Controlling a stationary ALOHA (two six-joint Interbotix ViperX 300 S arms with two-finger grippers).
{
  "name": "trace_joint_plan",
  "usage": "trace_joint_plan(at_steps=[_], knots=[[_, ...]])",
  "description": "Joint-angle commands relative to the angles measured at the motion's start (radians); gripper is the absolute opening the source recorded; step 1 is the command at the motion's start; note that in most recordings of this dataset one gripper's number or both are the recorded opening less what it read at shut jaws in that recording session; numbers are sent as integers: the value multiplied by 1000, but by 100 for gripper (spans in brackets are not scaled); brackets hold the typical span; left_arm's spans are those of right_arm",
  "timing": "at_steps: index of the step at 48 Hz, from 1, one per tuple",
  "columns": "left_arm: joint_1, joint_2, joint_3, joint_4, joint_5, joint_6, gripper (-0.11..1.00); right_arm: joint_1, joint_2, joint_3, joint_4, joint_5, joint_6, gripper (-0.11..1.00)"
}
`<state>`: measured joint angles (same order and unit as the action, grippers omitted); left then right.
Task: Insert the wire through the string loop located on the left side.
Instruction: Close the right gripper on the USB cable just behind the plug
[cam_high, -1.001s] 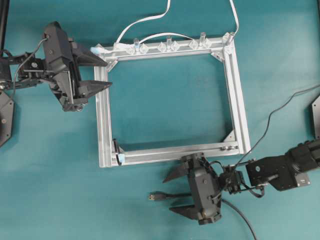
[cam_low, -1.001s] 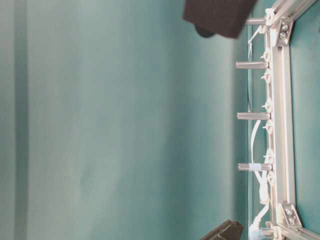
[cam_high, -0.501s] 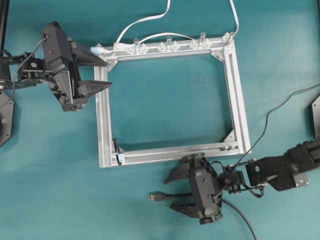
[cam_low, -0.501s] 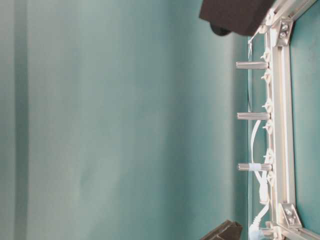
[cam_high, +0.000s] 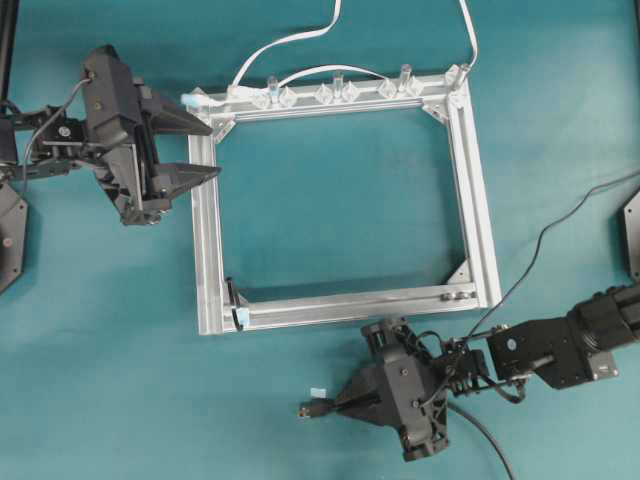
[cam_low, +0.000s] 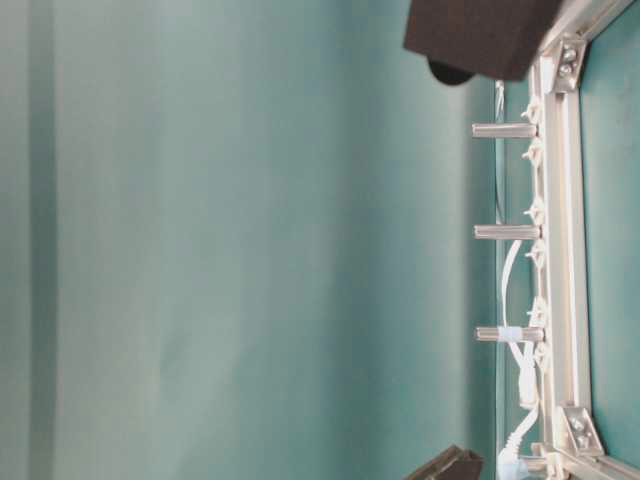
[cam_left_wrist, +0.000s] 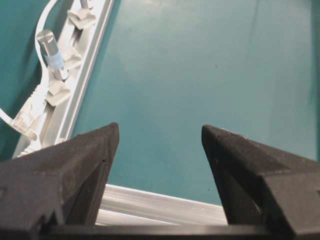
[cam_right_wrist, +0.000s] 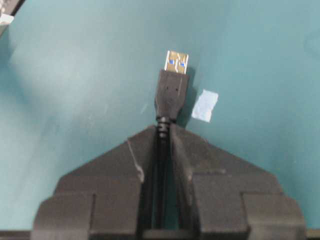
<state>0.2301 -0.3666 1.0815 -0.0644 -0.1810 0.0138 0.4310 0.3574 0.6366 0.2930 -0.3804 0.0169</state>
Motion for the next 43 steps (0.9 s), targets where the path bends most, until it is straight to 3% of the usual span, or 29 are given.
trace_joint_plan(at_steps=[1,25,43], knots=[[-5,-21,-2,3,-3,0,74,-5,-11,-11,3,9,-2,10],[-6,-43,5,3,23,0,74,-5,-28,-11,3,26,-2,10],[-26,-43,0,2,46,0,74,-15,-133,-8,0,110,-2,10]])
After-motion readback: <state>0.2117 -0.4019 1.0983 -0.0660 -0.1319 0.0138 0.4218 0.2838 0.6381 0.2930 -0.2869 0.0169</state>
